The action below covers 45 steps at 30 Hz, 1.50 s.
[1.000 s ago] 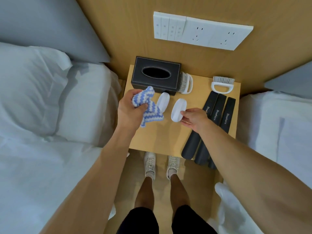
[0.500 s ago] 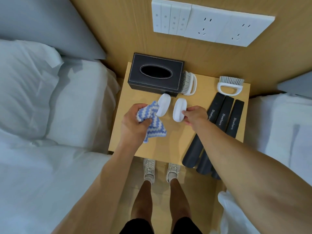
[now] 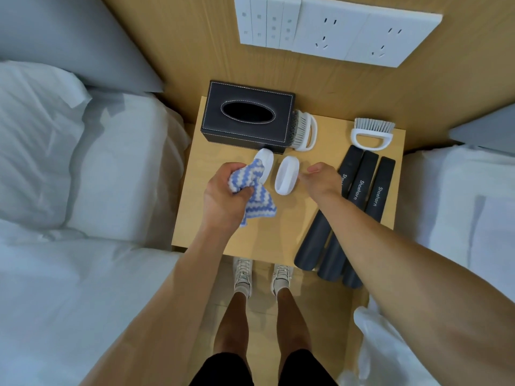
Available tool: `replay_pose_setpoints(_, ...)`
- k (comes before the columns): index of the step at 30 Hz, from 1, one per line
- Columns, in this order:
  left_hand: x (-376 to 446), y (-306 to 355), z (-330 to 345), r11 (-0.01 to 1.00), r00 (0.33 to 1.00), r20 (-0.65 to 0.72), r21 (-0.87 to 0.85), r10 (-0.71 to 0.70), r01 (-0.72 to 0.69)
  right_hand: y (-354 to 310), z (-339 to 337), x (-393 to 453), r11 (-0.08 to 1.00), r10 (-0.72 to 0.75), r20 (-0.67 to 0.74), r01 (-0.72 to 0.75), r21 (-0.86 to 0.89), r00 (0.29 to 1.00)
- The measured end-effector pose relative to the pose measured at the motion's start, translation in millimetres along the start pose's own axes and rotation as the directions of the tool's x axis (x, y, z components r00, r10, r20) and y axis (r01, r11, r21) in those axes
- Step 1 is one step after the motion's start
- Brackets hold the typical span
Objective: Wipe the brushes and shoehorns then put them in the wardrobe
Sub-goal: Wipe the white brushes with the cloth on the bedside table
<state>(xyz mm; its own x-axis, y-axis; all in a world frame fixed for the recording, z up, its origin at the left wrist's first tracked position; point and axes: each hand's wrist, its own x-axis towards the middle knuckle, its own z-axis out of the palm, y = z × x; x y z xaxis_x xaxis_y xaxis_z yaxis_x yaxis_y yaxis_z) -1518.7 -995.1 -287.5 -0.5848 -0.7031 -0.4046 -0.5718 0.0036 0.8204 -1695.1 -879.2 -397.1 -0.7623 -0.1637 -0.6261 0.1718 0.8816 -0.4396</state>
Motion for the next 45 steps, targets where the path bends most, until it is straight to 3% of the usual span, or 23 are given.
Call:
replay_pose_setpoints(5, -0.2, 4.7, 13.2, 1.000, 1.000, 0.022, -0.009, -0.002, 0.002, 15.6, -46.1, 13.2, 0.964, -0.237, -0.233, 0.199, -0.177, 0.943)
replay_pose_setpoints(8, -1.8, 6.7, 19.2, 1.000, 1.000, 0.021, -0.014, 0.012, -0.011, 28.9, -78.9, 33.9, 0.914, -0.326, -0.300, 0.218, -0.343, 0.897)
replay_pose_setpoints(11, -3.4, 5.9, 23.5, 0.999, 1.000, 0.010, -0.023, 0.028, -0.028, 42.3, -102.5, 54.6, 0.857, -0.355, -0.269, 0.197, -0.476, 0.895)
replay_pose_setpoints(16, -5.7, 3.4, 32.3, 0.997, 0.997, 0.013, -0.013, 0.074, -0.073, 54.3, -120.9, 77.9, 0.704, -0.386, -0.079, 0.239, -0.668, 0.919)
replay_pose_setpoints(20, -6.1, 2.0, 41.8, 0.996, 0.996, 0.001, 0.018, 0.090, -0.090, 51.0, -120.5, 85.2, 0.659, -0.383, 0.059, 0.317, -0.682, 0.922)
replay_pose_setpoints(27, -9.0, 7.4, 47.1, 0.994, 0.994, 0.010, 0.013, 0.105, -0.105, 43.1, -122.9, 92.3, 0.697, -0.371, -0.017, 0.266, -0.666, 0.928)
replay_pose_setpoints(38, -19.7, 19.5, 46.0, 0.997, 0.997, 0.000, -0.029, 0.075, -0.074, 31.8, -132.1, 97.6, 0.606, -0.338, -0.120, 0.118, -0.786, 0.933)
replay_pose_setpoints(42, -26.7, 24.1, 40.0, 0.994, 0.995, -0.004, -0.042, 0.102, -0.103, 26.4, -134.7, 93.6, 0.588, -0.356, -0.093, 0.146, -0.796, 0.930)
replay_pose_setpoints(45, -30.0, 27.3, 32.9, 0.994, 0.996, -0.009, -0.058, 0.088, -0.089, 20.6, -141.9, 82.0, 0.659, -0.358, -0.056, 0.210, -0.722, 0.932)
